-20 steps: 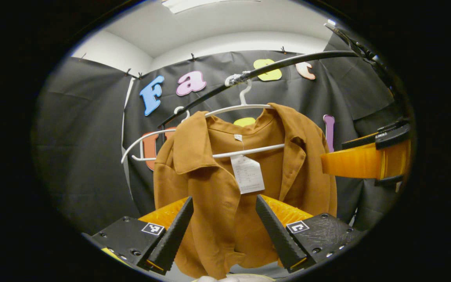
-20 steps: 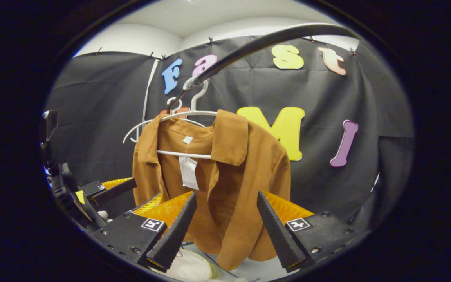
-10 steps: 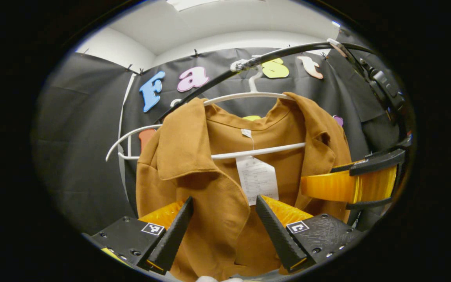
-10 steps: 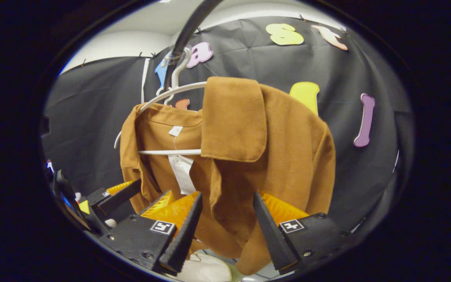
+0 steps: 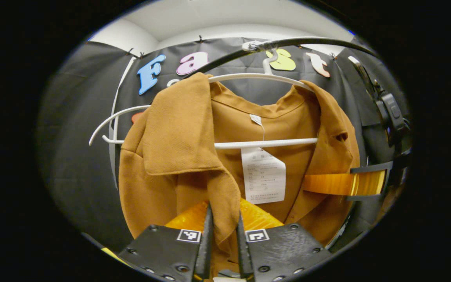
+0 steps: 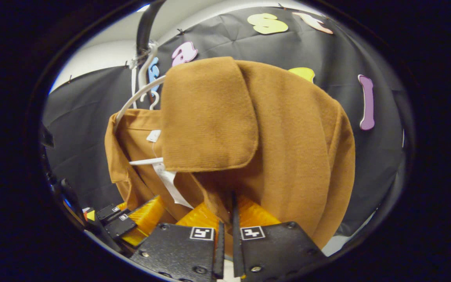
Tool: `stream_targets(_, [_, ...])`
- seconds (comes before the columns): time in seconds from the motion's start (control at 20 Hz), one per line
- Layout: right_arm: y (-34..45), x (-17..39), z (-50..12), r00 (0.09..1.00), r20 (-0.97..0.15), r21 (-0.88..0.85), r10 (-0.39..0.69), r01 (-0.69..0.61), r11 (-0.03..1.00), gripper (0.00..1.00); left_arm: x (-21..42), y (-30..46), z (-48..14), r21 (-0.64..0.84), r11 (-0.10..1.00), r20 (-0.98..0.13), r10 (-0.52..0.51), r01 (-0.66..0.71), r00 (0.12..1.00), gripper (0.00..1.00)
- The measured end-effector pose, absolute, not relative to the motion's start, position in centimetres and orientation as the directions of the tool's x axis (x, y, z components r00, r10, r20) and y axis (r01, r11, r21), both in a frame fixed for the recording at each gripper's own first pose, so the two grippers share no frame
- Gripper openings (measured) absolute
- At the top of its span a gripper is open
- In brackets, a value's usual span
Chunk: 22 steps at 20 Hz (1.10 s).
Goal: Grasp the clothes on the hanger with both hands and then place them into the laundry hamper below.
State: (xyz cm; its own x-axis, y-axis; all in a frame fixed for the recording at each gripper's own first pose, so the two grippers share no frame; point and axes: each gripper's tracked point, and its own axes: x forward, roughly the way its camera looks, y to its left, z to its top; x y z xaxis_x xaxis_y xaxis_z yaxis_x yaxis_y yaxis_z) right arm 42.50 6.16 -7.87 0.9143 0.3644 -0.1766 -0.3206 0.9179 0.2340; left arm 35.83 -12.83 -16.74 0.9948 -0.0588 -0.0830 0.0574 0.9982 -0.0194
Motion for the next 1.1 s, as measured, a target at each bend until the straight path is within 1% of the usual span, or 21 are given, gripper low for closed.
stream_targets(0.05, [6.3,42.3,-8.1,0.904,-0.178,0.249,0.388,-0.34,0.907,0.06,35.7,-12.1,-17.1,-0.027,0.999,-0.101,-0.039,0.037,0.994,0.05])
stream_targets(0.1, [6.2,42.1,-8.1,0.895,-0.179,0.261,0.409,-0.357,0.897,0.05,35.6,-12.0,-17.2,-0.041,0.998,-0.117,-0.046,0.041,0.992,0.1])
stream_targets(0.2, [5.8,41.8,-8.0,0.883,-0.176,0.268,0.434,-0.382,0.885,0.04,35.8,-11.4,-17.2,-0.055,0.998,-0.138,-0.034,0.027,0.99,0.05])
stream_targets(0.25, [5.5,41.7,-7.8,0.878,-0.17,0.275,0.447,-0.393,0.877,0.04,35.7,-11.0,-17.2,-0.054,0.998,-0.141,-0.03,0.022,0.99,0.0])
stream_targets(0.35, [5.0,41.5,-7.6,0.872,-0.152,0.302,0.465,-0.407,0.862,0.04,35.6,-10.3,-17.0,-0.036,0.999,-0.139,-0.01,0.005,0.99,0.0])
stream_targets(0.45, [2.9,42.1,-7.7,0.895,-0.143,0.318,0.422,-0.362,0.876,0.04,35.1,-9.6,-16.9,-0.026,1.0,-0.135,0.003,-0.006,0.991,0.0])
stream_targets(0.5, [2.3,42.2,-7.7,0.898,-0.134,0.339,0.419,-0.356,0.871,0.04,34.8,-9.2,-16.8,-0.023,1.0,-0.136,0.01,-0.013,0.991,0.0])
stream_targets(0.65, [1.2,41.2,-6.3,0.889,-0.078,0.444,0.451,-0.374,0.814,0.04,34.0,-8.3,-16.3,-0.017,1.0,-0.135,0.02,-0.022,0.991,0.0])
stream_targets(0.7, [0.8,41.0,-5.7,0.887,-0.047,0.465,0.459,-0.387,0.796,0.04,33.7,-7.9,-15.9,0.001,1.0,-0.124,0.025,-0.025,0.992,0.0])
stream_targets(0.85, [1.0,39.3,-3.8,0.845,0.028,0.491,0.534,-0.477,0.729,0.04,32.9,-7.2,-14.5,0.021,0.999,-0.097,0.028,-0.026,0.995,0.0])
stream_targets(1.0, [1.0,38.5,-3.0,0.814,0.062,0.516,0.578,-0.522,0.679,0.04,32.6,-6.6,-12.9,0.015,1.0,-0.067,0.026,-0.025,0.997,0.0])
stream_targets(1.1, [1.6,37.5,-1.2,0.779,0.114,0.551,0.617,-0.566,0.612,0.04,32.6,-6.4,-11.8,0.006,1.0,-0.045,0.019,-0.018,0.999,0.0])
